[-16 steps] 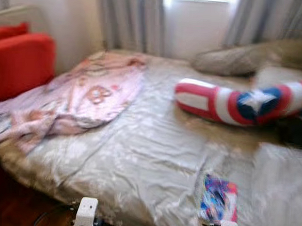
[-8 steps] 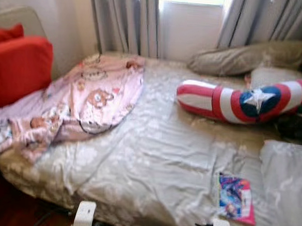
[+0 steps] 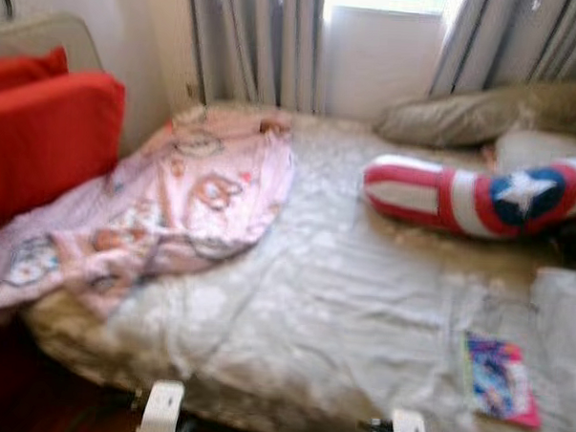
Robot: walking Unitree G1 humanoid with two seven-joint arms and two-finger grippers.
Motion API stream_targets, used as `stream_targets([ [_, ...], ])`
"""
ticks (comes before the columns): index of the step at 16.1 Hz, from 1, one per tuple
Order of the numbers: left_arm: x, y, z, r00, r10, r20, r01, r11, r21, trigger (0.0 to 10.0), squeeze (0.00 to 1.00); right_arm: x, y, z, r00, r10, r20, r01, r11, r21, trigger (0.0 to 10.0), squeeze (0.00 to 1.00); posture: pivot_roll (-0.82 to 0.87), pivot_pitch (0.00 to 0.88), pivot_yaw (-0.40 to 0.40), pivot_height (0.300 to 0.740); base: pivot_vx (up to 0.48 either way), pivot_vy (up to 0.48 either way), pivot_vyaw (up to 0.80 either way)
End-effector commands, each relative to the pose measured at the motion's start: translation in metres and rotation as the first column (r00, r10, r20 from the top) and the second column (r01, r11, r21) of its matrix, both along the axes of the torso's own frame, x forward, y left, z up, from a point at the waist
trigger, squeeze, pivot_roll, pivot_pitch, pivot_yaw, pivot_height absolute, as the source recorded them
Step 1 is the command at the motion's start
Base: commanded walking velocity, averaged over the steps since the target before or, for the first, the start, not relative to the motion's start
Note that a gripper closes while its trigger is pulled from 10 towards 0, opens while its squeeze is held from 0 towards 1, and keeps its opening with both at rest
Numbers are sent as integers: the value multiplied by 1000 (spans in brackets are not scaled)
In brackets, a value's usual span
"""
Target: Clean up the room
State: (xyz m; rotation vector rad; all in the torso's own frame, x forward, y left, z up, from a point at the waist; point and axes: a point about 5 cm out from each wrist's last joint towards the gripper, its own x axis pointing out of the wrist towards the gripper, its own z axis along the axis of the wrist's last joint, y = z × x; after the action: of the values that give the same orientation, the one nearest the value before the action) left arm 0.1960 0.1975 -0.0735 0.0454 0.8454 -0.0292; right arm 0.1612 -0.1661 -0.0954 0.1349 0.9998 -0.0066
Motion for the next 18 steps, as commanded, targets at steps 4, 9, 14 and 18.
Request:
stream_targets([
  [4, 0, -9, -2, 1000, -15, -6, 15, 1000, -16, 10000, 0, -6, -10, -2, 1000, -22, -14, 22, 1000, -20, 10000, 0, 7, 0, 3, 740, 0, 440, 0],
  [9, -2, -9, -2, 1000, -13, -11, 13, 1000, -16, 10000, 0, -7, -9, -2, 1000, -18, -14, 17, 1000, -22, 10000, 0, 7, 0, 2, 740, 0, 392, 0],
  [14, -3, -9, -3, 1000, -11, -16, 10, 1000, -19, 10000, 0, -7, -10, -2, 1000, -16, -15, 16, 999, -28, 10000, 1000, 7, 0, 2, 740, 0, 390, 0],
  [18, -5, -9, -4, 1000, -8, -19, 7, 1000, -19, 10000, 0, -9, -8, -3, 1000, -3, -20, 3, 1000, -13, 10000, 0, 8, 0, 1, 740, 0, 392, 0],
])
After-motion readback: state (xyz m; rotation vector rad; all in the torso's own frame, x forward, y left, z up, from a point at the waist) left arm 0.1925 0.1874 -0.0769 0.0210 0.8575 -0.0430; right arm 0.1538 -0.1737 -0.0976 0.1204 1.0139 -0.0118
